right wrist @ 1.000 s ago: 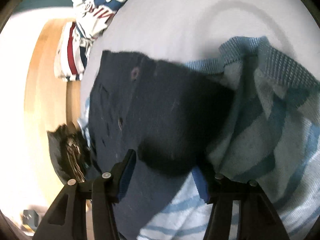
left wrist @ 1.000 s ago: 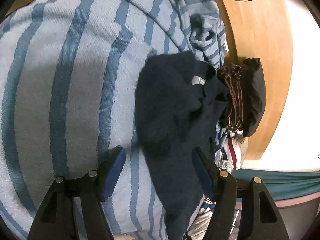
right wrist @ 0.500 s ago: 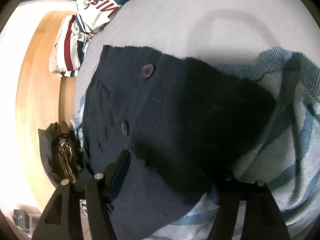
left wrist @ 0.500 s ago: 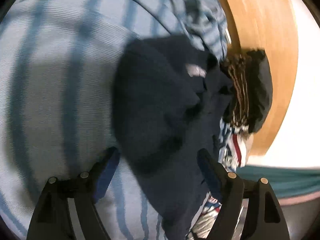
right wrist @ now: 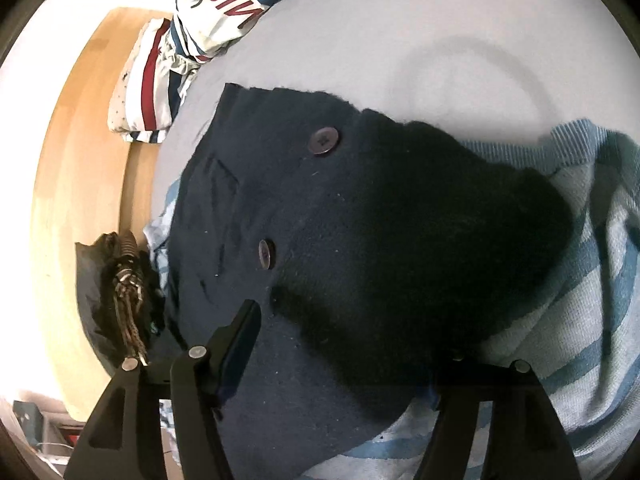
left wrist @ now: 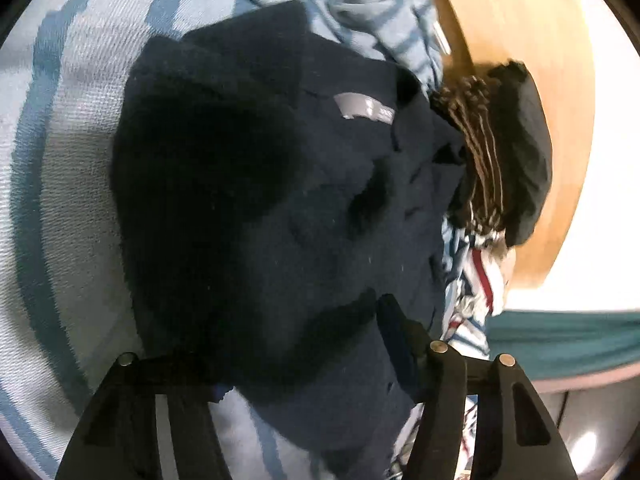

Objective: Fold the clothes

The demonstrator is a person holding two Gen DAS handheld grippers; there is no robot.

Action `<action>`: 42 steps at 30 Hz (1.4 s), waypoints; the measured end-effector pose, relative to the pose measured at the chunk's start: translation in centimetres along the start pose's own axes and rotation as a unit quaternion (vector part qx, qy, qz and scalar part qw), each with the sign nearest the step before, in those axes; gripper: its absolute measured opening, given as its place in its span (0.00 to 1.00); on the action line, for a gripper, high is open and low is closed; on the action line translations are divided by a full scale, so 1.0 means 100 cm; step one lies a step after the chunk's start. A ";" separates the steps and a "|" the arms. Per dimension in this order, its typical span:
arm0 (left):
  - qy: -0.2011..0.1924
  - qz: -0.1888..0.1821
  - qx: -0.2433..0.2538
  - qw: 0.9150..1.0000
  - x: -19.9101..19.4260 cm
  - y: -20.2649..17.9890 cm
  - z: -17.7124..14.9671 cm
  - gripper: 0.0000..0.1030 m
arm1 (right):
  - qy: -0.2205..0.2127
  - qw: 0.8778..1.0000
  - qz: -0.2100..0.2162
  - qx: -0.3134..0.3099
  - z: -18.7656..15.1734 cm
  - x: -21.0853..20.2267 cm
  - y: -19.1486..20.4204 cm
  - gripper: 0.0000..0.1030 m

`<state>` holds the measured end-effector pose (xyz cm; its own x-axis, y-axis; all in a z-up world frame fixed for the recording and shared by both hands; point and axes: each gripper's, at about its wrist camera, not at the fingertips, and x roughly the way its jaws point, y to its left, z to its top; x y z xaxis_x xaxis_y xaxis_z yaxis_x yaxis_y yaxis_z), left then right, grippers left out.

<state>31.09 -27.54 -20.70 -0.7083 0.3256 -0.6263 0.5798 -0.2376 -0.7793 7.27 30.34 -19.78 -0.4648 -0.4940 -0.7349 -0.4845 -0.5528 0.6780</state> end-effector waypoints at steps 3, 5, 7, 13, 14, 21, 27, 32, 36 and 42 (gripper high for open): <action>-0.004 0.023 -0.006 1.000 0.004 -0.003 0.003 0.50 | 0.007 1.000 -0.002 0.005 0.004 0.005 -0.001 0.70; -0.010 0.028 -0.009 1.000 0.005 -0.001 0.002 0.46 | 0.015 1.000 -0.004 0.003 0.006 0.009 -0.001 0.74; -0.017 0.033 -0.011 0.999 0.005 0.001 0.000 0.40 | 0.025 0.999 0.007 -0.019 0.008 0.014 0.004 0.89; -0.011 0.032 -0.022 0.999 0.004 0.007 0.001 0.26 | 0.043 0.996 -0.021 -0.080 0.005 0.025 0.020 1.00; -0.008 0.031 -0.023 0.999 0.004 0.007 0.001 0.25 | 0.042 0.995 -0.023 -0.082 0.004 0.025 0.020 1.00; 0.003 0.036 -0.020 0.999 0.005 0.003 0.004 0.22 | 0.048 0.994 0.017 -0.092 0.003 0.019 0.010 1.00; 0.007 0.034 -0.022 0.999 0.007 0.004 0.005 0.22 | 0.045 0.994 0.051 -0.080 0.003 0.014 0.002 1.00; 0.018 0.034 -0.022 0.999 0.009 0.005 0.007 0.22 | 0.049 0.989 0.010 -0.141 -0.006 0.020 0.020 1.00; 0.026 0.031 -0.021 0.999 0.010 0.005 0.009 0.23 | 0.057 0.976 -0.055 -0.204 -0.017 0.030 0.040 1.00; 0.028 0.023 -0.019 0.999 0.011 0.009 0.009 0.24 | 0.085 0.934 -0.171 -0.301 -0.036 0.055 0.069 1.00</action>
